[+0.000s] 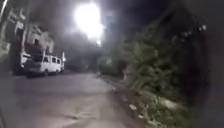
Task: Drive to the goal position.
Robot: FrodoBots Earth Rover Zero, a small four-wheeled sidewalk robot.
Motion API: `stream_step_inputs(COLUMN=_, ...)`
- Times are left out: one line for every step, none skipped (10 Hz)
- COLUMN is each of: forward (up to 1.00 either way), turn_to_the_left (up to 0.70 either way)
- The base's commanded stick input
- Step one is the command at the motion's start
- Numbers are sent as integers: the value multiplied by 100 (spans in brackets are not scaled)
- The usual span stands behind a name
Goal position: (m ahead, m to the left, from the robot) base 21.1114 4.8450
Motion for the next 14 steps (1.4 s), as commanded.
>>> stream_step_inputs(forward=49, turn_to_the_left=4)
stream_step_inputs(forward=49, turn_to_the_left=4)
stream_step_inputs(forward=49, turn_to_the_left=4)
stream_step_inputs(forward=49, turn_to_the_left=4)
stream_step_inputs(forward=49, turn_to_the_left=4)
stream_step_inputs(forward=49, turn_to_the_left=4)
stream_step_inputs(forward=49, turn_to_the_left=4)
stream_step_inputs(forward=49, turn_to_the_left=4)
stream_step_inputs(forward=49, turn_to_the_left=4)
stream_step_inputs(forward=49, turn_to_the_left=4)
stream_step_inputs(forward=49, turn_to_the_left=4)
stream_step_inputs(forward=49, turn_to_the_left=4)
stream_step_inputs(forward=49, turn_to_the_left=4)
stream_step_inputs(forward=49, turn_to_the_left=4)
